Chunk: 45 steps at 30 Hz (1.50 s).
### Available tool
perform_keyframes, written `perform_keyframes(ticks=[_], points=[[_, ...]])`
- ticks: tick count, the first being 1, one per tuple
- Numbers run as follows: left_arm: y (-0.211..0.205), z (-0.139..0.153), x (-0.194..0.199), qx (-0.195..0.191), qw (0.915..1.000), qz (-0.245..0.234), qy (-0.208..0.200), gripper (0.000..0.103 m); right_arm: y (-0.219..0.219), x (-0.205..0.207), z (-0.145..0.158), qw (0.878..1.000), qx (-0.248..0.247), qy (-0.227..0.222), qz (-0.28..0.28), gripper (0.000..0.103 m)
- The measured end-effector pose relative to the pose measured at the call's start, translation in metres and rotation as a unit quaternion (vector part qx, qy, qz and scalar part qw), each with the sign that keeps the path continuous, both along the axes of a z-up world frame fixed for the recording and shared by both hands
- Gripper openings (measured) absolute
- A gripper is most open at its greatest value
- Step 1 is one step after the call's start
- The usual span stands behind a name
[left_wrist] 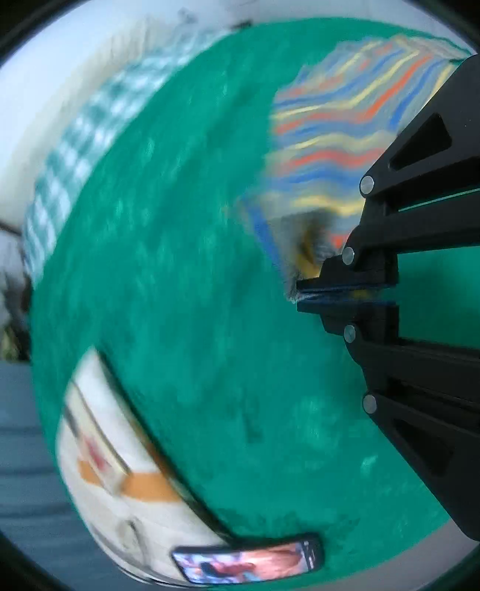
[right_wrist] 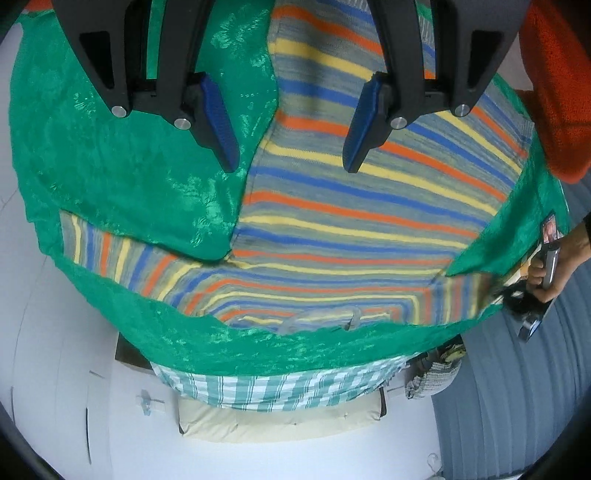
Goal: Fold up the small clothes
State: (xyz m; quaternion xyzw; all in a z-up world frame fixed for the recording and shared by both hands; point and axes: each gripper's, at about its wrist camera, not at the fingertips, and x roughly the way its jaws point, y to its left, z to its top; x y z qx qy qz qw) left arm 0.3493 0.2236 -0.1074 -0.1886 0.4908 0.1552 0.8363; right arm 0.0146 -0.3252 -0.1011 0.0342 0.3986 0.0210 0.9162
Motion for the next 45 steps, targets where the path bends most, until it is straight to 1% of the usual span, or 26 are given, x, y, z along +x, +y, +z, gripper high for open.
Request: perform_keyframes(ticks=[1, 2, 4, 5, 9, 10, 12, 15, 16, 17, 18, 19, 21, 22, 24, 25, 27, 28, 30, 31, 32, 36, 39, 41, 43, 45], points=[[0.002, -0.003, 0.001, 0.022, 0.9997, 0.006, 0.008, 0.0, 0.0, 0.001, -0.002, 1.0, 0.003, 0.004, 0.001, 0.058], [0.0, -0.006, 0.003, 0.034, 0.9993, 0.006, 0.013, 0.0, 0.0, 0.002, -0.004, 1.0, 0.006, 0.008, 0.001, 0.058], [-0.001, -0.018, 0.005, 0.034, 0.999, 0.007, 0.029, 0.0, 0.0, 0.004, -0.007, 1.0, 0.007, 0.012, 0.0, 0.058], [0.004, -0.023, -0.003, 0.035, 0.9988, 0.006, 0.034, 0.0, 0.0, 0.004, -0.008, 1.0, 0.007, 0.014, 0.0, 0.058], [0.007, -0.036, -0.016, 0.034, 0.9986, 0.007, 0.039, 0.0, -0.001, 0.002, -0.007, 1.0, 0.003, 0.013, -0.004, 0.058], [0.005, -0.038, -0.024, 0.038, 0.9984, 0.006, 0.042, 0.0, -0.002, 0.002, -0.007, 1.0, 0.003, 0.012, -0.006, 0.058], [0.007, -0.048, -0.025, 0.06, 0.9967, -0.004, 0.054, 0.0, -0.004, 0.001, -0.007, 1.0, 0.005, 0.012, -0.01, 0.058], [0.004, -0.052, -0.024, 0.076, 0.9954, -0.013, 0.058, 0.0, -0.008, 0.002, -0.009, 1.0, 0.01, 0.016, -0.018, 0.058], [0.004, -0.052, -0.023, 0.08, 0.9948, -0.013, 0.061, 0.006, -0.01, 0.003, -0.009, 1.0, 0.011, 0.018, -0.021, 0.058], [0.007, -0.052, -0.025, 0.084, 0.9945, -0.004, 0.061, 0.008, -0.011, 0.003, -0.009, 0.999, 0.011, 0.018, -0.026, 0.058], [0.01, -0.049, -0.029, 0.089, 0.9941, 0.011, 0.061, 0.015, -0.013, 0.002, -0.009, 0.999, 0.011, 0.018, -0.032, 0.06], [0.015, -0.047, -0.035, 0.096, 0.9929, 0.03, 0.065, 0.036, -0.016, 0.002, -0.009, 0.999, 0.011, 0.018, -0.04, 0.062], [0.016, -0.038, -0.054, 0.092, 0.9936, 0.038, 0.053, 0.058, -0.024, -0.001, -0.008, 0.998, 0.009, 0.016, -0.066, 0.075], [0.014, -0.033, -0.064, 0.091, 0.9946, 0.031, 0.04, 0.061, -0.03, -0.003, -0.007, 0.996, 0.007, 0.013, -0.083, 0.078], [-0.005, -0.021, -0.093, 0.089, 0.9959, -0.005, 0.017, 0.065, -0.041, -0.007, -0.004, 0.993, 0.005, 0.007, -0.116, 0.084], [-0.016, -0.017, -0.105, 0.085, 0.9961, -0.023, 0.009, 0.07, -0.045, -0.007, -0.003, 0.992, 0.004, 0.005, -0.124, 0.085], [-0.05, -0.007, -0.139, 0.062, 0.9954, -0.073, -0.008, 0.078, -0.053, -0.008, -0.003, 0.989, 0.004, 0.006, -0.145, 0.085], [-0.072, -0.004, -0.158, 0.044, 0.9936, -0.102, -0.018, 0.084, -0.056, -0.008, -0.004, 0.988, 0.006, 0.008, -0.153, 0.085], [-0.108, -0.006, -0.184, 0.021, 0.9882, -0.149, -0.029, 0.09, -0.058, -0.007, -0.005, 0.987, 0.006, 0.014, -0.162, 0.085], [-0.118, -0.008, -0.19, 0.017, 0.986, -0.163, -0.031, 0.09, -0.058, -0.007, -0.006, 0.986, -0.001, 0.016, -0.165, 0.085], [-0.139, -0.014, -0.2, 0.014, 0.9814, -0.189, -0.029, 0.09, -0.058, -0.007, -0.008, 0.986, -0.006, 0.018, -0.166, 0.085], [-0.184, -0.04, -0.217, 0.026, 0.9687, -0.246, -0.018, 0.09, -0.059, -0.005, -0.017, 0.983, -0.029, 0.039, -0.178, 0.085], [-0.206, -0.051, -0.223, 0.073, 0.9552, -0.287, -0.013, 0.091, -0.062, -0.008, -0.02, 0.981, -0.035, 0.044, -0.187, 0.085], [-0.214, -0.053, -0.226, 0.091, 0.9494, -0.3, -0.013, 0.097, -0.061, -0.01, -0.018, 0.981, -0.041, 0.041, -0.188, 0.085], [-0.211, -0.058, -0.227, 0.09, 0.9502, -0.298, -0.009, 0.1, -0.058, -0.01, -0.019, 0.981, -0.045, 0.041, -0.184, 0.085], [-0.208, -0.06, -0.228, 0.079, 0.9556, -0.284, -0.008, 0.102, -0.057, -0.007, -0.024, 0.981, -0.049, 0.05, -0.182, 0.085]])
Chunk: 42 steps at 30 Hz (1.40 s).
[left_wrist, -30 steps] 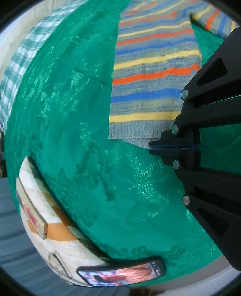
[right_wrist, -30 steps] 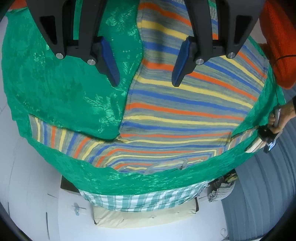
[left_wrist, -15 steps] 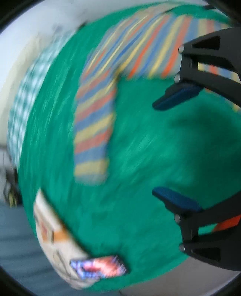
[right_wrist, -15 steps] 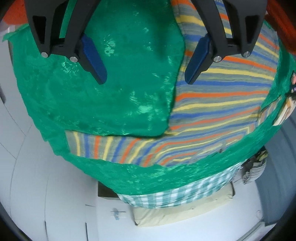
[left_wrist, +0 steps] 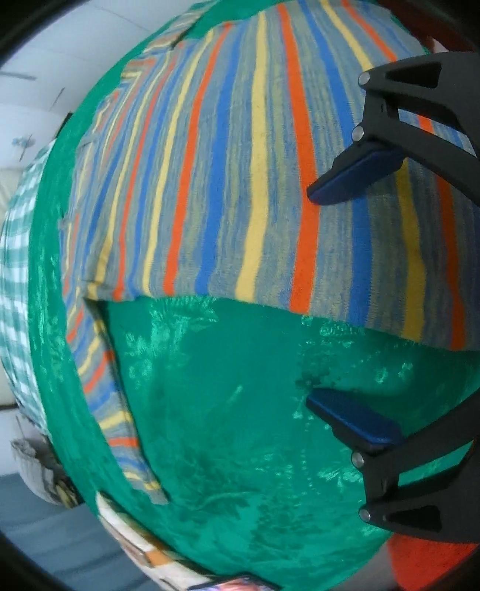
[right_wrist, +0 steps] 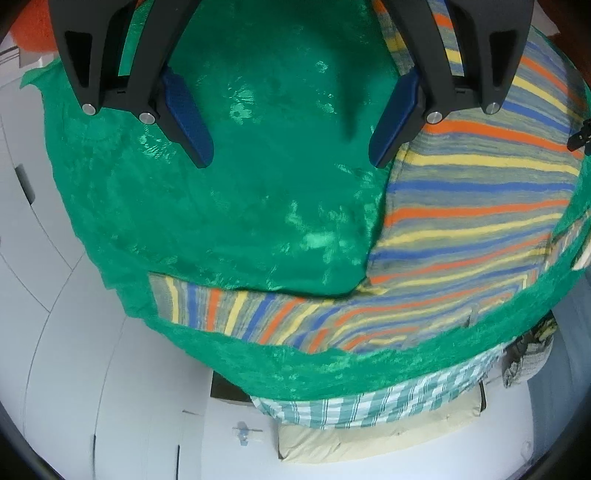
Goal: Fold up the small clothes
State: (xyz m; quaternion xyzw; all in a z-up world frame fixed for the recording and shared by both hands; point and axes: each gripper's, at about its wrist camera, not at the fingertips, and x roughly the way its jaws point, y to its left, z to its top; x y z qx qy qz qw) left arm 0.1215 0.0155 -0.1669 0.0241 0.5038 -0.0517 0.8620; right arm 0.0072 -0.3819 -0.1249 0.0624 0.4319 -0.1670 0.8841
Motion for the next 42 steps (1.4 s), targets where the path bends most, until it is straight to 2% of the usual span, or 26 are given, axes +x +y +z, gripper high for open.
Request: perform_keyframes(ticks=[4, 6, 8, 13, 17, 19, 22, 24, 26, 29, 35, 38, 40, 42], points=[[0.003, -0.004, 0.002, -0.001, 1.0, 0.007, -0.002, 0.103, -0.012, 0.005, -0.028, 0.997, 0.042, 0.054, -0.02, 0.087], [0.001, -0.006, 0.002, 0.005, 0.9999, 0.007, -0.006, 0.103, -0.017, 0.003, -0.034, 0.996, 0.059, 0.054, -0.028, 0.094], [-0.001, -0.007, 0.001, 0.009, 0.9999, 0.008, -0.008, 0.103, -0.017, 0.003, -0.034, 0.996, 0.062, 0.053, -0.027, 0.097], [0.005, -0.009, -0.002, -0.012, 0.9998, 0.013, -0.006, 0.103, -0.013, 0.002, -0.038, 0.997, 0.055, 0.055, -0.019, 0.102], [-0.002, -0.007, -0.009, 0.02, 0.9995, 0.008, -0.022, 0.103, -0.015, 0.004, -0.033, 0.997, 0.056, 0.056, -0.025, 0.102], [-0.002, -0.002, -0.009, 0.016, 0.9996, 0.009, -0.022, 0.102, -0.017, 0.0, -0.025, 0.997, 0.048, 0.038, -0.04, 0.102], [0.003, 0.013, -0.014, -0.015, 0.9983, -0.001, -0.056, 0.102, -0.021, -0.005, -0.013, 0.998, 0.032, 0.012, -0.059, 0.102], [0.004, 0.021, -0.017, -0.012, 0.9967, -0.002, -0.08, 0.102, -0.022, -0.008, -0.009, 0.998, 0.019, 0.007, -0.068, 0.102], [0.006, 0.022, -0.017, -0.004, 0.9961, -0.003, -0.088, 0.102, -0.021, -0.009, -0.008, 0.997, 0.0, 0.01, -0.076, 0.102], [0.013, 0.018, -0.012, -0.004, 0.9968, 0.011, -0.079, 0.102, -0.018, -0.007, -0.008, 0.997, -0.026, 0.018, -0.076, 0.102], [0.036, 0.012, 0.003, -0.009, 0.9951, 0.064, -0.075, 0.102, -0.007, -0.006, -0.001, 0.997, -0.063, 0.005, -0.055, 0.102], [0.049, 0.0, 0.011, -0.026, 0.9949, 0.086, -0.046, 0.102, -0.011, -0.005, -0.007, 0.997, -0.055, 0.017, -0.059, 0.102], [0.054, -0.004, 0.013, -0.034, 0.994, 0.095, -0.041, 0.102, -0.015, -0.003, -0.013, 0.996, -0.046, 0.031, -0.066, 0.102], [0.052, -0.005, 0.014, -0.026, 0.9946, 0.093, -0.04, 0.103, -0.02, -0.001, -0.025, 0.996, -0.028, 0.056, -0.069, 0.102]])
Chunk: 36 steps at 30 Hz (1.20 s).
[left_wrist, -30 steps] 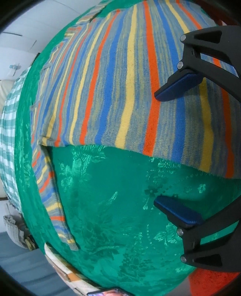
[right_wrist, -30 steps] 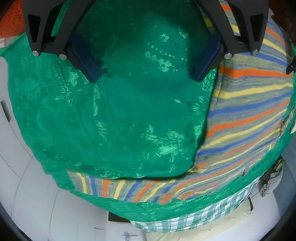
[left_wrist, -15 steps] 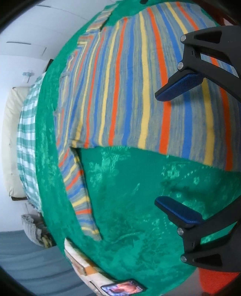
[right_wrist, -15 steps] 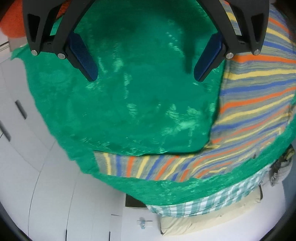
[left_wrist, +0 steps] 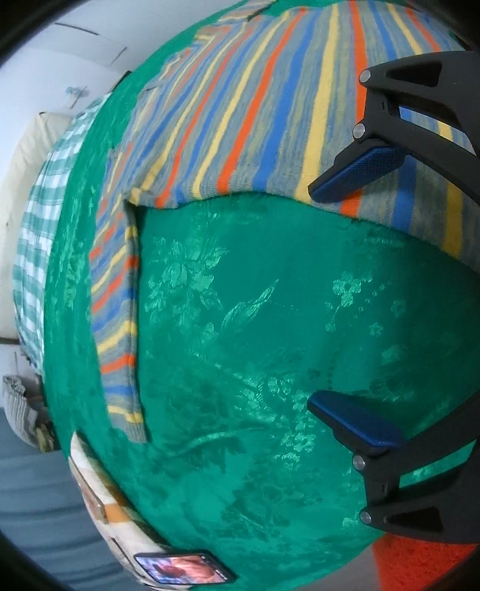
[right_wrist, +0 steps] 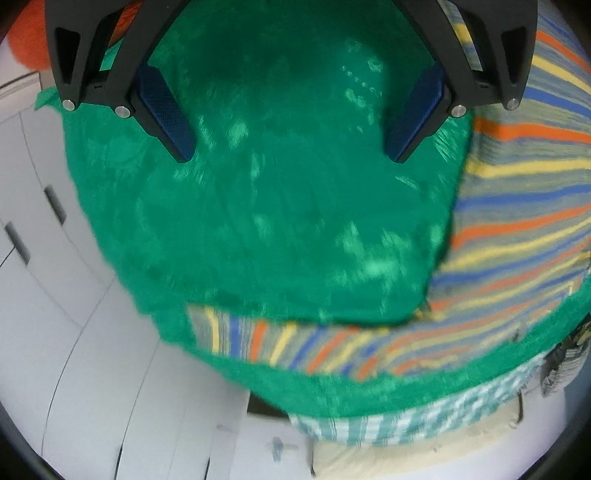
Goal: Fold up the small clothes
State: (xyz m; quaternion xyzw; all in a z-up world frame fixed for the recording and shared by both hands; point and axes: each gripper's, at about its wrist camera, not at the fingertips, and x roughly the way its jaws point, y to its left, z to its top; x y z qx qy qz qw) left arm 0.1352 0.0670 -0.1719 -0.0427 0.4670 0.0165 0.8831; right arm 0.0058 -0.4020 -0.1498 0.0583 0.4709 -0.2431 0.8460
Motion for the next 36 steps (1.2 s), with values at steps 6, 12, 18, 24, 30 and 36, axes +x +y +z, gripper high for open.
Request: perform_keyframes(ticks=[6, 12, 18, 24, 30, 36], points=[[-0.007, -0.003, -0.003, 0.022, 0.9997, -0.007, 0.005, 0.103, -0.01, 0.0, -0.012, 0.999, 0.041, 0.01, -0.011, 0.103], [-0.007, -0.004, -0.003, 0.027, 0.9996, -0.011, 0.007, 0.103, -0.007, 0.0, -0.017, 0.999, 0.035, 0.013, -0.008, 0.103], [-0.006, -0.004, -0.002, 0.03, 0.9994, -0.014, 0.01, 0.103, -0.007, 0.0, -0.019, 1.0, 0.03, 0.008, -0.004, 0.103], [-0.007, -0.004, -0.002, 0.035, 0.9992, -0.018, 0.011, 0.103, -0.005, -0.002, -0.02, 1.0, 0.027, 0.005, -0.003, 0.103], [-0.008, -0.005, -0.001, 0.037, 0.9991, -0.018, 0.014, 0.103, -0.004, -0.002, -0.02, 1.0, 0.024, 0.005, -0.003, 0.103], [-0.008, -0.005, -0.001, 0.037, 0.999, -0.018, 0.017, 0.103, -0.004, -0.001, -0.02, 1.0, 0.023, 0.005, -0.002, 0.103]])
